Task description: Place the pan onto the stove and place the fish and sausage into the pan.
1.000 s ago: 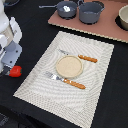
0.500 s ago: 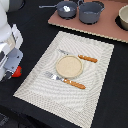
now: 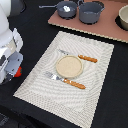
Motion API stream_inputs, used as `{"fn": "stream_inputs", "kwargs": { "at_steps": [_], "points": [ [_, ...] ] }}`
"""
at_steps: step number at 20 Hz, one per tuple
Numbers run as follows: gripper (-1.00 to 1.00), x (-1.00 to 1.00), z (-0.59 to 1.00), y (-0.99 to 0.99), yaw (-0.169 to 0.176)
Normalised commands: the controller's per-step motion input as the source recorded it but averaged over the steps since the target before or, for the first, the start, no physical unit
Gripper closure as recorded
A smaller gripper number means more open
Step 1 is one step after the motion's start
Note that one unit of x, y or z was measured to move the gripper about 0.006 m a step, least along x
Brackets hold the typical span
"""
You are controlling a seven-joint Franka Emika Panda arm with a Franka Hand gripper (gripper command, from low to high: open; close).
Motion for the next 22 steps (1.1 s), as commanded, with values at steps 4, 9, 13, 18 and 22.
{"fn": "stream_inputs", "kwargs": {
  "at_steps": [4,9,13,18,22],
  "points": [
    [1.0,0.01,-0.16,-0.07,0.006],
    [1.0,0.03,-0.14,-0.06,0.002],
    [1.0,0.03,-0.01,-0.05,0.001],
    [1.0,0.17,0.94,0.3,0.0],
    [1.0,0.25,1.0,0.64,-0.001]
  ]
}}
